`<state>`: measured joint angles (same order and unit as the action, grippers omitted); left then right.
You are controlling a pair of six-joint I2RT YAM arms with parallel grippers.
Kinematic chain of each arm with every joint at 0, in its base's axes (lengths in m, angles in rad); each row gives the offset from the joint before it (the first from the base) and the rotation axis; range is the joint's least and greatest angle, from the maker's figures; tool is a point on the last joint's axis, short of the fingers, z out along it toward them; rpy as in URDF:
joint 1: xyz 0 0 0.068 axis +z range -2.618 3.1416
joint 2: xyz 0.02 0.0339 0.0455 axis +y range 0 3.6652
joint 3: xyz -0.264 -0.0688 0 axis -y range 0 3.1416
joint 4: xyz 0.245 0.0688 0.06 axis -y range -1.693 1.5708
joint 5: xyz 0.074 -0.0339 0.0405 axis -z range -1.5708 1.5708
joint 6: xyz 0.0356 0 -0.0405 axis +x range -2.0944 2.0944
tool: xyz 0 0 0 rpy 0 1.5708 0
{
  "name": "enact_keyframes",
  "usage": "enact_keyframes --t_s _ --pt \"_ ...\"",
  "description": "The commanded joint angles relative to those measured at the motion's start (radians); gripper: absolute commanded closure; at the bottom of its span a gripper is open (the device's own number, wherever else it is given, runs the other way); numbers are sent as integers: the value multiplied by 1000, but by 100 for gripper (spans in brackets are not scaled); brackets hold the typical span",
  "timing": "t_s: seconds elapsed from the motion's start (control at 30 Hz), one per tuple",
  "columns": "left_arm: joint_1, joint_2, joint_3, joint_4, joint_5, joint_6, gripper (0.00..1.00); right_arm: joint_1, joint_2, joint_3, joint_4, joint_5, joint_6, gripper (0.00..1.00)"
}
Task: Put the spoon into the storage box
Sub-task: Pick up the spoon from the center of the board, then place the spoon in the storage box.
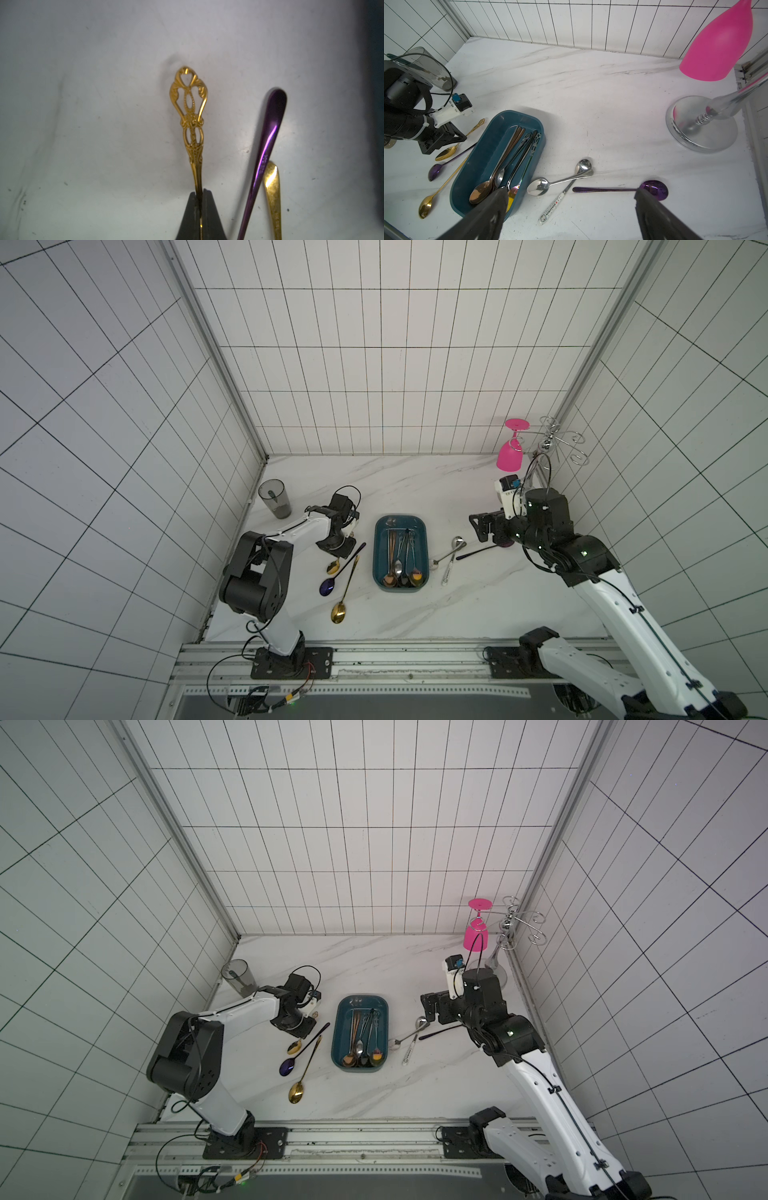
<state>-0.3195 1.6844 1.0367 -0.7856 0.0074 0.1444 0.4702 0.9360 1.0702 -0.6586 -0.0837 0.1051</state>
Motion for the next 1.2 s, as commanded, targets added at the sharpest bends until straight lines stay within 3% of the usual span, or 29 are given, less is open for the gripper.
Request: enact_keyframes --t_s 0.0,0.13,0.33,0.53,0.93,1.17 --pt "-14 -54 52 -12 2 -51 100 -13 -4 -28 -20 22 0 1" --pt "-26 -128 81 -26 49 -108 100 -15 -7 -34 -20 36 15 1" --pt "-31 -223 60 -25 253 -201 100 -18 15 -38 -29 55 52 2" --pt "-33 -266 54 -12 356 -328 100 -19 22 -57 -30 70 88 1" --pt "-107 -265 23 121 449 -562 100 -34 -20 -124 -21 175 309 1" --pt "-122 -235 -27 230 446 -733 100 -40 -39 -134 -28 140 344 1"
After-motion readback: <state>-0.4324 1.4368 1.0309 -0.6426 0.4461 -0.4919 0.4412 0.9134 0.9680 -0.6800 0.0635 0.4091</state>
